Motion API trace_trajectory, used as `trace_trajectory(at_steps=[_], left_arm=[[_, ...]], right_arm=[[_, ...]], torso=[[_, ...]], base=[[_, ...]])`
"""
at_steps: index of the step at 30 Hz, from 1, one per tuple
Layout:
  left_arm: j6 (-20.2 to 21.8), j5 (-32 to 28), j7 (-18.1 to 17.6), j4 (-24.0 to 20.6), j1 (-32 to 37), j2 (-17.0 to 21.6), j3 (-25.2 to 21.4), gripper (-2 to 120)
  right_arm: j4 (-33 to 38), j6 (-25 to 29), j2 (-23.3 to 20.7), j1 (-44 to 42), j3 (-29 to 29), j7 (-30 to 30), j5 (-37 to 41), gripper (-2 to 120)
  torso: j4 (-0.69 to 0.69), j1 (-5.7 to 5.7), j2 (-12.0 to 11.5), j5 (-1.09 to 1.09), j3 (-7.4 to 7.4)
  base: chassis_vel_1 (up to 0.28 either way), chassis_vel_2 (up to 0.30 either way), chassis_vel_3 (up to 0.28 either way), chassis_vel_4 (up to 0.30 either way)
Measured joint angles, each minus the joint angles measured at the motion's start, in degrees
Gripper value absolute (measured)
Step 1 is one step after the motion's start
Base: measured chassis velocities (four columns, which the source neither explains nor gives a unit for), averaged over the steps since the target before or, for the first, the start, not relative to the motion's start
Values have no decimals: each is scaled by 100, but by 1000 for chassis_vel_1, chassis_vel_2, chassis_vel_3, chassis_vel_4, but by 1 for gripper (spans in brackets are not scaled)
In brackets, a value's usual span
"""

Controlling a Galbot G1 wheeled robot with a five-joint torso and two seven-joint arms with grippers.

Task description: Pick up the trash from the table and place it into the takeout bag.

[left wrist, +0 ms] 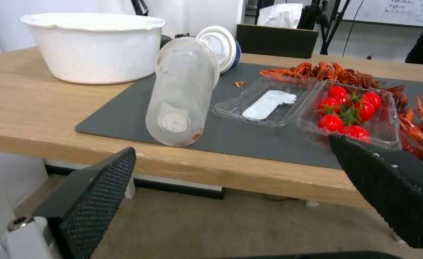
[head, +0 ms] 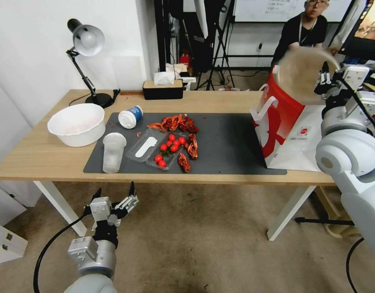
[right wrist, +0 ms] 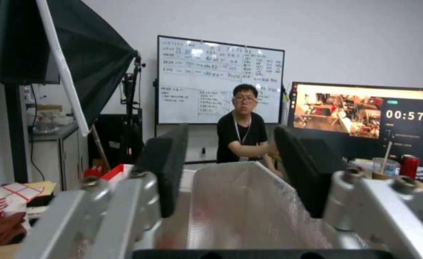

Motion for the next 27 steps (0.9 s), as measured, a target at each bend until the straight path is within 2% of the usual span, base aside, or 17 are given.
trace_trajectory(at_steps=[2, 3, 5, 6, 9, 12, 21, 27], left_arm=[[-3, 2, 0, -5, 5, 2, 0, 100], [-3, 2, 0, -5, 5, 2, 0, 100], [-6, 2, 0, -7, 14, 6, 0, 100], [-6, 2, 0, -7, 14, 6, 0, 100], [-10, 4, 0, -25, 28, 15, 0, 100], [-11, 4, 0, -34, 29, 20, -2, 100], [-15, 1, 0, -38, 33, 27, -9, 100], [-32, -9, 0, -45, 41, 29, -11, 100]], right_arm=[[42, 9, -18, -24, 12, -53, 1, 64], [42, 9, -18, -24, 12, -53, 1, 64], [76, 26, -26, -40, 13, -76, 9, 74], [76, 26, -26, -40, 13, -76, 9, 74], [176, 154, -57, -62, 17, -245, 170, 90], [299, 303, -69, -97, 21, -398, 417, 98], [691, 706, -73, -356, 26, -843, 1066, 100], [1088, 1153, -55, -1230, 213, -1500, 1186, 100]], torso=[[-1, 0, 0, 0, 0], [-1, 0, 0, 0, 0], [0, 0, 0, 0, 0], [0, 0, 0, 0, 0], [0, 0, 0, 0, 0], [0, 0, 0, -1, 0], [0, 0, 0, -1, 0], [0, 0, 0, -1, 0]], base=[[0, 0, 0, 0], [0, 0, 0, 0], [0, 0, 0, 0], [0, 0, 0, 0], [0, 0, 0, 0], [0, 0, 0, 0], [0, 0, 0, 0], [0, 0, 0, 0]])
